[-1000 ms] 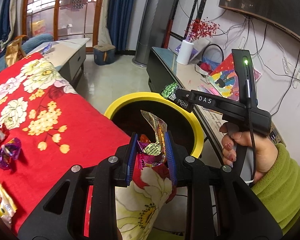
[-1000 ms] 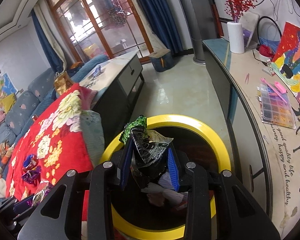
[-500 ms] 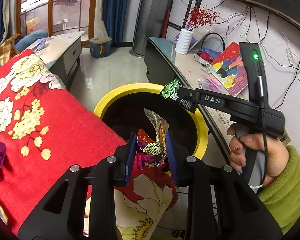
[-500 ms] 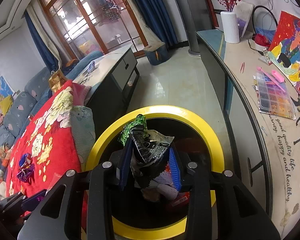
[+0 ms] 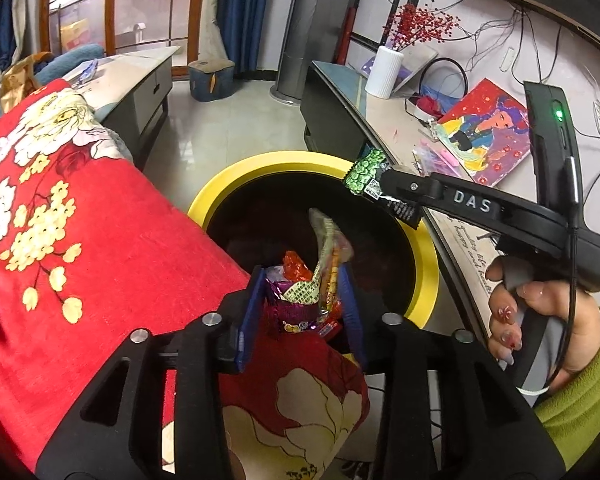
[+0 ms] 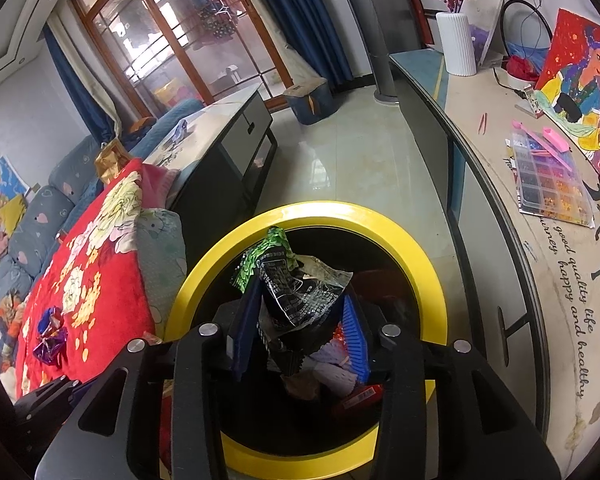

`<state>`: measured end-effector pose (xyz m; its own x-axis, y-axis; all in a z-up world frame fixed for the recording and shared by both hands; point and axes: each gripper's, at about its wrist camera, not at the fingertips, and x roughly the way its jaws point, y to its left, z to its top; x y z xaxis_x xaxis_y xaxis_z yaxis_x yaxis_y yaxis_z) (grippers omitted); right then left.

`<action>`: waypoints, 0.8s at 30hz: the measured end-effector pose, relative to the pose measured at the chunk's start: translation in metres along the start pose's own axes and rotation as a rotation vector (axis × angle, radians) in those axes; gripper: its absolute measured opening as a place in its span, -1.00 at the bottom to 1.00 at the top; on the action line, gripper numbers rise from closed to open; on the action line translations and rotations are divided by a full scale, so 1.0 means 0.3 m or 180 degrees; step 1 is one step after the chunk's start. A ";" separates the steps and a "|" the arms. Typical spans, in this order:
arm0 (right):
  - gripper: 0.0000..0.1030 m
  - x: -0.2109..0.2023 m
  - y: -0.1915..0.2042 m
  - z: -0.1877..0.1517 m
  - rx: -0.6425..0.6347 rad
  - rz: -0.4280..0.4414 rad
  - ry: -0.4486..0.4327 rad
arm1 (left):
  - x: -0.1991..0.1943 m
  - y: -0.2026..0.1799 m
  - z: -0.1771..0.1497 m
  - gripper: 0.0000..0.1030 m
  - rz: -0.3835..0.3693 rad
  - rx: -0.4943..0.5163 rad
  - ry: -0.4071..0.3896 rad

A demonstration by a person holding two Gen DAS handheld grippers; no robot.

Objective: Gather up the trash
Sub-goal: 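Open both tools to drop the wrappers into the bin, then move both open tools back over the remaining wrappers on the bed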

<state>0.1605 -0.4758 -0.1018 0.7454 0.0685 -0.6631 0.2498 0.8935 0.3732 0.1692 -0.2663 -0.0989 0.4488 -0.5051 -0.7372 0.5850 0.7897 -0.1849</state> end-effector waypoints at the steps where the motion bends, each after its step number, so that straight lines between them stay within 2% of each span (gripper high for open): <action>1: -0.11 0.000 0.000 -0.001 0.0003 0.0001 -0.0003 | -0.003 0.003 0.003 -0.17 0.0012 -0.0027 -0.0017; 4: 0.06 -0.002 -0.003 0.002 0.0027 0.0003 -0.0017 | -0.023 0.014 0.008 0.22 -0.0011 -0.0101 -0.0082; 11: 0.15 -0.012 0.005 0.005 0.0024 -0.0034 -0.0054 | -0.087 0.039 0.018 0.77 0.0047 -0.0232 -0.0264; 24: 0.26 -0.059 0.054 0.015 -0.0052 -0.0027 -0.0165 | -0.229 0.083 -0.018 0.78 0.0235 -0.0303 -0.0558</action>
<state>0.1541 -0.4645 -0.0809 0.7744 0.0383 -0.6315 0.2465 0.9011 0.3569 0.1493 -0.2099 -0.0563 0.6037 -0.4908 -0.6282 0.4834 0.8520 -0.2012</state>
